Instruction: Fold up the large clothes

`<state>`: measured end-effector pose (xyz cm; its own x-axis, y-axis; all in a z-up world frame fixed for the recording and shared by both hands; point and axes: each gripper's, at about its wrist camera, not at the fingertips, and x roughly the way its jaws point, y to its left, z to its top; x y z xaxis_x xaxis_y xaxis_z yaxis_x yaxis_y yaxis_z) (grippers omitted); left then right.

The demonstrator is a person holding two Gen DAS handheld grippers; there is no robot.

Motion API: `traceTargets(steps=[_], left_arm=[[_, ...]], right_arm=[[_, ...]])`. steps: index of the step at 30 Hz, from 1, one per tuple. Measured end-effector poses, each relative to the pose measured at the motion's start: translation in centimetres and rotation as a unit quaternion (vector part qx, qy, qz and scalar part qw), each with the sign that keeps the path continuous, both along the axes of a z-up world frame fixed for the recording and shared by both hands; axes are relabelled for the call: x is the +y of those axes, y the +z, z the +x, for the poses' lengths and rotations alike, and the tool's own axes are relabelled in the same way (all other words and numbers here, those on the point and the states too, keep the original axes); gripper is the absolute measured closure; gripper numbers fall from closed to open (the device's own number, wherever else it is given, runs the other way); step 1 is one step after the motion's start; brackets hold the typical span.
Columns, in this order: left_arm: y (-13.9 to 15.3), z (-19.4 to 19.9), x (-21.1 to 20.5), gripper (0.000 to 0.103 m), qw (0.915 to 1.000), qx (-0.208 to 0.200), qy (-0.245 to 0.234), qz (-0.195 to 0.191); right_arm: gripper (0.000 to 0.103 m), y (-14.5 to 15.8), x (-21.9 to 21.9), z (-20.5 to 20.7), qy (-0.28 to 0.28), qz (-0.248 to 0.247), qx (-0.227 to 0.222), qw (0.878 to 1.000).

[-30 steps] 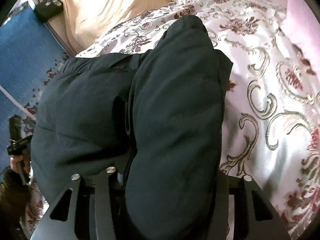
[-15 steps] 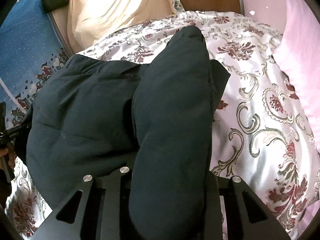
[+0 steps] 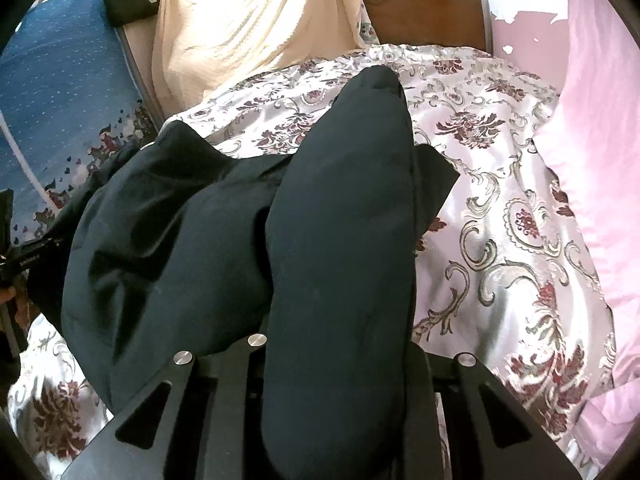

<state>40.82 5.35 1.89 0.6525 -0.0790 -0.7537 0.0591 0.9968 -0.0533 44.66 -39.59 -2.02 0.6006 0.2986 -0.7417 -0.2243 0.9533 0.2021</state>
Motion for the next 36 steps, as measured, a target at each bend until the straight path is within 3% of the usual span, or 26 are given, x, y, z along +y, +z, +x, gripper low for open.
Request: traceTargets(steps=[13, 18, 21, 26, 30, 33, 36], left_arm=[[2.9, -7.1, -1.0, 0.092, 0.9998, -0.012, -0.012, 0.012], [4.4, -10.4, -1.9, 0.095, 0.9987, -0.036, -0.031, 0.018], [4.9, -11.1, -3.3, 0.095, 0.9968, -0.041, -0.033, 0.060], [3.1, -10.9, -2.1, 0.094, 0.9997, -0.004, -0.015, 0.019], [1.8, -10.7, -0.7, 0.088, 0.9996, 0.023, 0.008, -0.013], [1.0, -10.5, 0.4, 0.082, 0.9984, 0.038, 0.030, -0.029], [0.7, -10.8, 1.1, 0.064, 0.9976, 0.039, 0.049, -0.029]], right_arm=[[0.084, 2.6, -0.6, -7.4, 0.011, -0.003, 0.000, 1.000], [0.084, 3.7, -0.5, -10.5, 0.012, -0.005, -0.014, 1.000], [0.084, 4.5, -0.1, -12.0, 0.021, -0.009, -0.020, 1.000], [0.081, 2.8, -0.2, -11.9, 0.009, -0.033, 0.015, 0.999], [0.067, 0.1, -1.7, -11.7, -0.012, -0.035, 0.062, 0.997], [0.045, -1.5, -2.9, -12.0, -0.044, -0.033, 0.079, 0.995], [0.022, -1.8, -3.1, -12.5, -0.070, -0.048, 0.070, 0.994]])
